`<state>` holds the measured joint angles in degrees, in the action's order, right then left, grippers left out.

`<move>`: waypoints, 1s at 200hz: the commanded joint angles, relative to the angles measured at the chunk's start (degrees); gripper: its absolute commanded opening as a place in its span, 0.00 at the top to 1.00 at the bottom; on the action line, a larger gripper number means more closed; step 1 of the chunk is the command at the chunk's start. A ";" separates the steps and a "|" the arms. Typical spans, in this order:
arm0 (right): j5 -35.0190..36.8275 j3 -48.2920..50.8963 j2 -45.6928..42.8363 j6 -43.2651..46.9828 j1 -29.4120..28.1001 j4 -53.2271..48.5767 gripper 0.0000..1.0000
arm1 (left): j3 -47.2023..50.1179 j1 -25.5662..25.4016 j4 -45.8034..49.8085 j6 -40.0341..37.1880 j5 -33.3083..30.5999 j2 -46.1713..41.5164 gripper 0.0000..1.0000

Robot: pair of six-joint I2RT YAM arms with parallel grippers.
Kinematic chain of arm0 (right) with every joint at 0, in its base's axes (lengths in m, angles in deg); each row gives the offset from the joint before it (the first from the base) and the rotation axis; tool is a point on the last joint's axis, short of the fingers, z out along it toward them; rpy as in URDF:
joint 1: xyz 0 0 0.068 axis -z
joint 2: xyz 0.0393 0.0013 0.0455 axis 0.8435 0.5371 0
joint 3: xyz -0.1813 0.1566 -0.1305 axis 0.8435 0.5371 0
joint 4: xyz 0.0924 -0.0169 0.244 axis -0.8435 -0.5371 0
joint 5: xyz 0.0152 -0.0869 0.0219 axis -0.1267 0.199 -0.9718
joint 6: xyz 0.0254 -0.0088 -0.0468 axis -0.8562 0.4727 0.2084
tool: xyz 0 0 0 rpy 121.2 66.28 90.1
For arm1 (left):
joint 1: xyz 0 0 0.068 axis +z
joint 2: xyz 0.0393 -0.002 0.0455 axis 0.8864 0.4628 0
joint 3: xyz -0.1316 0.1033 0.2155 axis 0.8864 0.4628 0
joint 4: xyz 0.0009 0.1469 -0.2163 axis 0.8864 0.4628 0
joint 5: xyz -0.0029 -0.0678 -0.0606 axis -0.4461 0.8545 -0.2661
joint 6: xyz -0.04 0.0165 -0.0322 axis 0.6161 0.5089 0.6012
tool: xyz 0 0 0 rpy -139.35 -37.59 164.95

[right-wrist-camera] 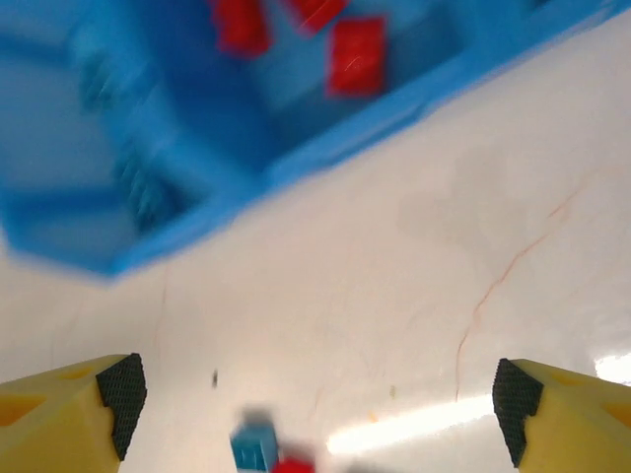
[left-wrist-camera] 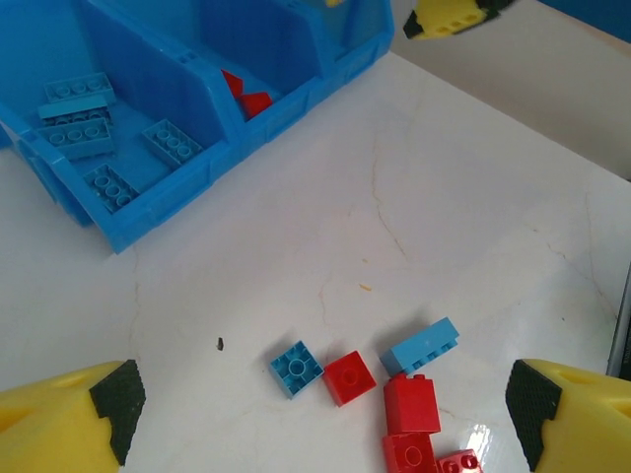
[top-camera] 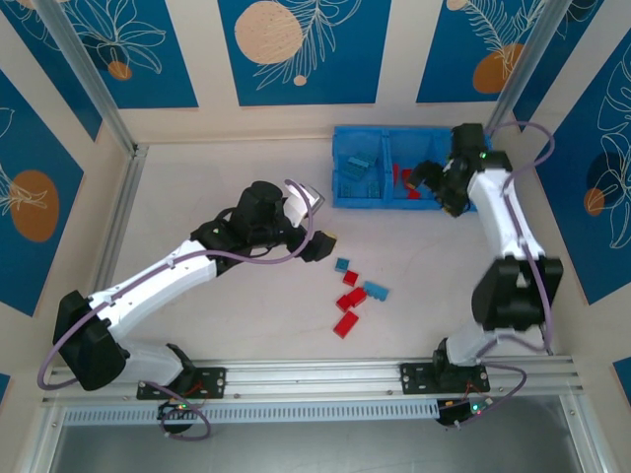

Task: Sort the legos into containers by color

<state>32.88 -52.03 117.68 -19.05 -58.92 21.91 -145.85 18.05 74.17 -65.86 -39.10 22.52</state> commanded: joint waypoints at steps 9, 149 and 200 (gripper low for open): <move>3.87 17.31 -13.05 12.25 -12.93 8.19 0.08 | -0.96 -0.27 1.26 -4.32 1.25 -0.33 0.04; 4.41 36.91 -11.13 0.87 -27.59 5.82 0.18 | -0.87 -0.32 2.15 -2.87 0.53 0.18 0.04; 1.15 34.14 -7.16 -7.65 -25.91 5.17 0.03 | -0.45 -0.32 1.97 -2.30 0.67 0.58 0.04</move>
<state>35.41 -15.00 108.28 -22.70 -85.94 28.60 -145.85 18.05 75.73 -68.70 -38.99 22.63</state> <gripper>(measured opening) 0.960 0.961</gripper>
